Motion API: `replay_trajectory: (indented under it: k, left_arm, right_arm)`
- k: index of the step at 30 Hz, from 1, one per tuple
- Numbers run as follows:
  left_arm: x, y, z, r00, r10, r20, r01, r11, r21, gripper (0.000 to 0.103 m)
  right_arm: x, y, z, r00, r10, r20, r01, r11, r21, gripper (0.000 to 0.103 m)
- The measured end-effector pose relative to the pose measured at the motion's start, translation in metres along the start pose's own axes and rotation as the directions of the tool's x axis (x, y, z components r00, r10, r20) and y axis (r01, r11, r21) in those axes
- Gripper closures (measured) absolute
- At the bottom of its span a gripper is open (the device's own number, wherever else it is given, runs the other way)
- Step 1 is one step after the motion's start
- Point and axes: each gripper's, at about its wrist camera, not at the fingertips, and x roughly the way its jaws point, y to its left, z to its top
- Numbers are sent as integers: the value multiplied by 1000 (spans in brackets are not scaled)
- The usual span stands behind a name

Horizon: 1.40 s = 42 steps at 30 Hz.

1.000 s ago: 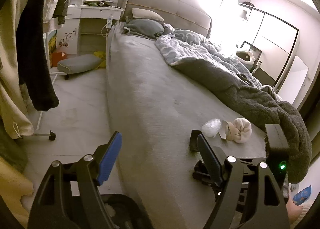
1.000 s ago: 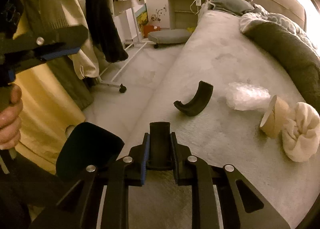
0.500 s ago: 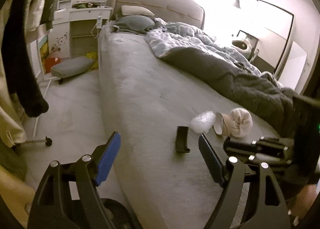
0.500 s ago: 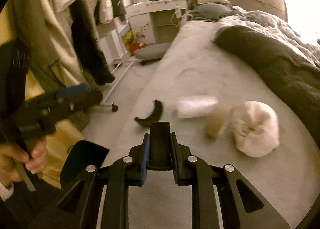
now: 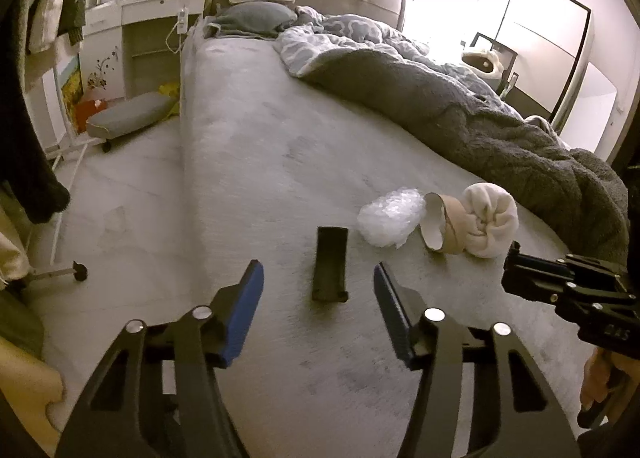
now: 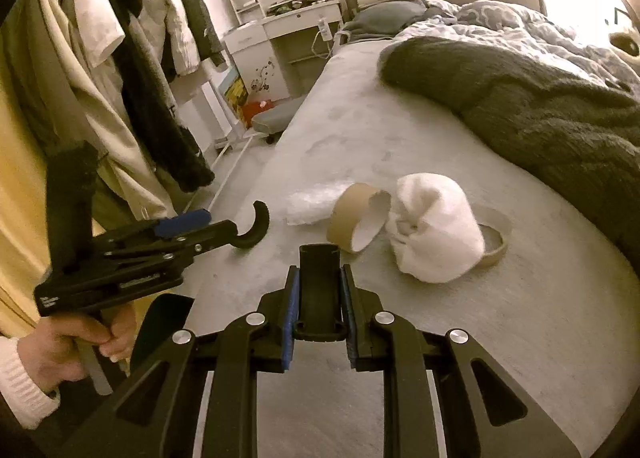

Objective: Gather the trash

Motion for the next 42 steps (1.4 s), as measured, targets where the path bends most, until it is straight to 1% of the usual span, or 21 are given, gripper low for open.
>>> replay_trajectory:
  k: [6, 9, 11, 14, 15, 20, 21, 24, 26, 27, 34, 42]
  left_arm:
    - [15, -7, -4, 1000, -1, -24, 1, 1000, -16, 49]
    - [22, -11, -5, 1000, 9, -25, -9, 1000, -21, 53]
    - [24, -14, -4, 1000, 11, -17, -12, 1000, -17, 53]
    - [29, -18, 0, 999, 36, -19, -36, 999, -1, 55]
    - [30, -18, 1, 999, 50, -23, -50, 999, 2, 59]
    - [33, -12, 8, 998, 59, -10, -59, 998, -37, 61]
    - [34, -10, 8, 998, 62, -11, -62, 997, -42, 64]
    - [38, -5, 10, 998, 60, -27, -61, 997, -54, 77]
    - [39, -3, 10, 998, 51, -30, -53, 997, -64, 79]
    - [39, -2, 10, 999, 42, -32, -44, 997, -68, 82]
    - [30, -5, 9, 999, 23, -33, -25, 998, -51, 82]
    - [9, 0, 11, 999, 23, -27, -23, 1000, -21, 82]
  right_arm:
    - [-11, -9, -2, 1000, 15, 16, -15, 1000, 17, 83]
    - [-14, -14, -5, 1000, 24, 18, -24, 999, 26, 83]
    - [-17, -19, -7, 999, 25, 19, -26, 999, 34, 83]
    - [-21, -26, -10, 999, 23, 23, -24, 999, 45, 83]
    - [-23, -28, -11, 999, 24, 23, -25, 999, 48, 83]
    - [-29, -38, -17, 999, 22, 24, -23, 998, 55, 83]
    - [-29, -38, -17, 999, 22, 23, -24, 998, 56, 83]
    - [-30, -40, -17, 999, 25, 23, -26, 998, 58, 83]
    - [-30, -40, -17, 999, 24, 24, -26, 998, 57, 83]
    - [-30, -40, -17, 999, 25, 24, -26, 998, 57, 83]
    - [-30, -36, -15, 999, 31, 22, -32, 998, 52, 83]
    - [-21, -9, 2, 999, 52, 17, -52, 998, 21, 83]
